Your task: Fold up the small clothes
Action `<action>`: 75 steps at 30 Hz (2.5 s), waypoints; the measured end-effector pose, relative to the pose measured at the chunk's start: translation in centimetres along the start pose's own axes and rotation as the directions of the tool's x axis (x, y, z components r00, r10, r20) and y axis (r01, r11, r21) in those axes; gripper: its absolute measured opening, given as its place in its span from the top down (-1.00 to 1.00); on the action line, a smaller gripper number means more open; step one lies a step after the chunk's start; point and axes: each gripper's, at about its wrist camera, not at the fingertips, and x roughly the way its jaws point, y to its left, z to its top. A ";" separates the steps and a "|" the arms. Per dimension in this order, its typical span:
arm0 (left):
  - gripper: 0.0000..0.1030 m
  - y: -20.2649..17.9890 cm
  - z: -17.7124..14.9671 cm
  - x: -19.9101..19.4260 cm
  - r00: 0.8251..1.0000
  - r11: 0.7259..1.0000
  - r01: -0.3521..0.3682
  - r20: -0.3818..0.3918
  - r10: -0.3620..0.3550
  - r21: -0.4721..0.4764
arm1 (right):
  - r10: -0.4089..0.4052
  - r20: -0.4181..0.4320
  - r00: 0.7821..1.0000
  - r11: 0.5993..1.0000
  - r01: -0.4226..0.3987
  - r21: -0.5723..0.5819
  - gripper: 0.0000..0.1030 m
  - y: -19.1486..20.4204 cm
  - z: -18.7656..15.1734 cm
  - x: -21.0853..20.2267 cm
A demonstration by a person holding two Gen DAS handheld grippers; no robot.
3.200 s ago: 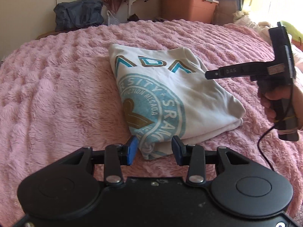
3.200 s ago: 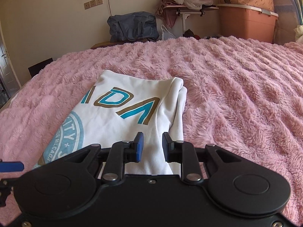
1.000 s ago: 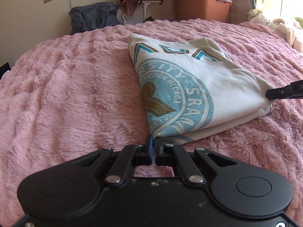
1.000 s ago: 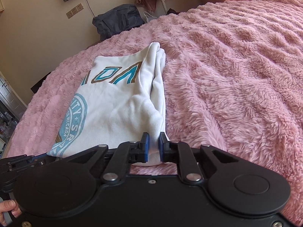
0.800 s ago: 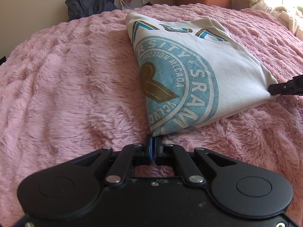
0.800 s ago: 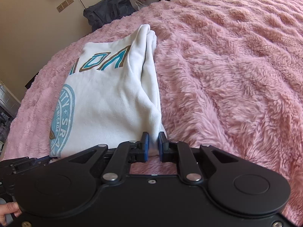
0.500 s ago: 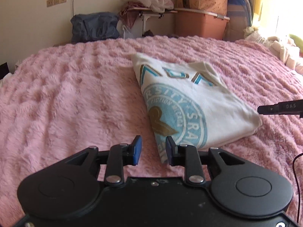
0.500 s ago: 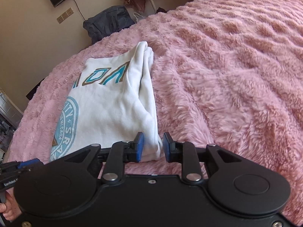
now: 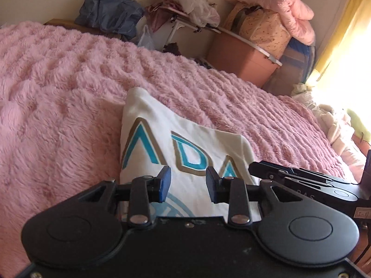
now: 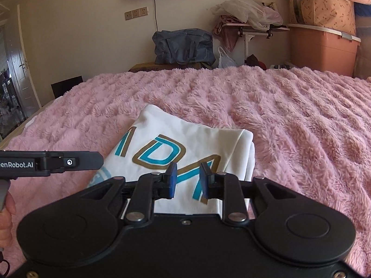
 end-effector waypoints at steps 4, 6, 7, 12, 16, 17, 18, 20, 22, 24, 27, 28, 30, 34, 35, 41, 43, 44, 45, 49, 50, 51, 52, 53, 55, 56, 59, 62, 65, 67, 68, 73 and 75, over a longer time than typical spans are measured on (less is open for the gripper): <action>0.38 2.9 -0.2 3.0 0.996 0.995 -0.029 -0.086 0.021 -0.099 | -0.034 -0.091 0.995 0.998 0.039 0.057 0.55 -1.9 0.0 3.9; 0.59 3.4 -0.9 3.8 0.994 0.996 -0.050 -0.099 0.042 -0.074 | -0.072 -0.127 0.989 0.995 0.079 0.055 0.61 -2.6 -0.9 5.1; 0.61 3.6 -1.2 4.1 0.994 0.997 -0.050 -0.103 0.044 -0.063 | -0.083 -0.136 0.987 0.995 0.090 0.049 0.64 -2.9 -1.5 5.5; 0.53 5.2 -1.1 3.4 0.995 0.987 0.040 -0.088 -0.054 -0.153 | -0.079 -0.134 0.988 0.995 0.087 0.056 0.69 -3.5 -2.6 6.0; 0.13 6.5 -0.4 -0.8 0.980 0.965 0.184 -0.039 -0.194 -0.186 | 0.030 -0.085 0.996 0.990 -0.018 0.137 0.35 -4.4 -1.3 3.7; 0.10 7.2 -0.4 -1.7 0.974 0.960 0.213 -0.041 -0.224 -0.183 | 0.098 -0.072 0.993 0.980 -0.084 0.178 0.11 -5.2 -1.2 2.8; 0.10 8.0 -0.5 -2.2 0.965 0.951 0.245 -0.050 -0.258 -0.188 | 0.152 -0.061 0.987 0.968 -0.136 0.213 -0.03 -6.0 -1.2 1.8; 0.10 10.4 -1.0 -3.0 0.934 0.914 0.323 -0.075 -0.350 -0.245 | 0.235 -0.056 0.970 0.942 -0.213 0.261 -0.04 -7.7 -1.5 0.1; 0.10 12.5 -1.8 -3.2 0.905 0.875 0.371 -0.090 -0.416 -0.311 | 0.267 -0.052 0.962 0.931 -0.244 0.271 -0.04 -9.2 -2.1 -1.3; 0.10 13.7 -2.6 -3.3 0.907 0.878 0.356 -0.110 -0.408 -0.318 | 0.295 -0.068 0.953 0.918 -0.263 0.296 -0.05 -10.6 -2.9 -2.0; 0.10 15.1 -3.7 -2.3 0.894 0.860 0.350 -0.140 -0.425 -0.372 | 0.337 -0.080 0.938 0.881 -0.284 0.378 -0.06 -12.2 -4.4 -2.2; 0.10 15.6 -4.1 -1.8 0.883 0.843 0.360 -0.146 -0.446 -0.400 | 0.353 -0.085 0.932 0.870 -0.293 0.396 -0.06 -12.3 -4.8 -2.1; 0.10 16.1 -4.6 -1.0 0.875 0.825 0.363 -0.146 -0.462 -0.434 | 0.395 -0.089 0.914 0.845 -0.324 0.425 -0.06 -12.7 -5.6 -1.7; 0.09 16.3 -4.7 0.4 0.860 0.800 0.380 -0.142 -0.491 -0.464 | 0.442 -0.089 0.893 0.804 -0.350 0.481 -0.10 -13.3 -6.7 -0.3; 0.09 16.3 -4.6 0.9 0.855 0.796 0.385 -0.144 -0.499 -0.467 | 0.448 -0.092 0.889 0.797 -0.351 0.491 -0.10 -13.5 -7.0 0.1; 0.08 15.6 -3.5 3.4 0.826 0.781 0.406 -0.175 -0.536 -0.475 | 0.517 -0.080 0.852 0.733 -0.393 0.556 -0.11 -14.0 -7.9 2.6; 0.04 15.4 -3.2 4.2 0.820 0.781 0.408 -0.186 -0.541 -0.473 | 0.540 -0.068 0.839 0.711 -0.412 0.570 -0.12 -13.9 -8.0 3.3; 0.03 15.2 -3.1 4.5 0.818 0.784 0.408 -0.194 -0.541 -0.469 | 0.550 -0.065 0.833 0.704 -0.420 0.573 -0.12 -13.7 -7.9 3.7; 0.02 15.1 -3.0 4.8 0.816 0.786 0.408 -0.201 -0.543 -0.465 | 0.556 -0.065 0.829 0.700 -0.424 0.575 -0.12 -13.6 -7.9 4.1; 0.00 14.3 -2.4 6.1 0.812 0.790 0.405 -0.216 -0.542 -0.461 | 0.588 -0.059 0.807 0.677 -0.451 0.581 -0.14 -12.9 -7.5 5.8; 0.00 14.2 -2.3 6.4 0.811 0.788 0.405 -0.215 -0.543 -0.463 | 0.592 -0.057 0.804 0.671 -0.453 0.586 -0.17 -12.7 -7.4 6.2; -0.01 14.1 -2.2 6.7 0.810 0.786 0.406 -0.215 -0.546 -0.466 | 0.596 -0.056 0.801 0.667 -0.455 0.590 -0.19 -12.5 -7.3 6.6; -0.01 13.8 -2.1 7.2 0.809 0.784 0.406 -0.214 -0.547 -0.470 | 0.602 -0.055 0.797 0.660 -0.458 0.595 -0.19 -12.3 -7.4 6.9; 0.00 13.7 -2.0 7.5 0.807 0.778 0.408 -0.209 -0.552 -0.478 | 0.603 -0.052 0.796 0.655 -0.457 0.602 -0.19 -12.2 -7.3 7.2; 0.09 13.3 -1.8 8.0 0.806 0.771 0.413 -0.200 -0.558 -0.485 | 0.596 -0.043 0.802 0.655 -0.455 0.603 -0.17 -12.0 -7.2 7.4; 0.12 12.9 -1.7 7.9 0.807 0.775 0.419 -0.197 -0.557 -0.472 | 0.589 -0.041 0.807 0.662 -0.452 0.598 -0.05 -11.7 -7.1 7.4; 0.23 12.0 -1.2 7.1 0.802 0.776 0.460 -0.173 -0.572 -0.432 | 0.573 -0.061 0.818 0.692 -0.442 0.571 0.21 -11.2 -6.8 6.8; 0.34 11.9 -0.7 6.4 0.797 0.763 0.471 -0.157 -0.583 -0.443 | 0.569 -0.048 0.821 0.688 -0.443 0.575 0.26 -10.9 -5.9 6.2; 0.37 11.3 0.3 5.5 0.797 0.767 0.482 -0.152 -0.585 -0.424 | 0.567 -0.039 0.823 0.693 -0.452 0.562 0.27 -10.0 -4.1 5.6; 0.40 11.3 1.1 4.2 0.792 0.757 0.500 -0.132 -0.596 -0.420 | 0.558 -0.047 0.829 0.710 -0.447 0.545 0.27 -9.2 -2.9 5.2; 0.40 11.1 1.7 3.4 0.793 0.760 0.508 -0.124 -0.596 -0.405 | 0.552 -0.053 0.832 0.721 -0.445 0.531 0.28 -8.5 -2.1 4.9; 0.40 11.2 4.5 -2.1 0.808 0.780 0.524 -0.089 -0.582 -0.341 | 0.557 -0.030 0.830 0.727 -0.470 0.501 0.28 -5.8 1.0 3.6; 0.39 11.6 5.2 -4.7 0.817 0.789 0.526 -0.072 -0.573 -0.317 | 0.570 -0.014 0.822 0.726 -0.495 0.478 0.28 -4.2 2.3 2.9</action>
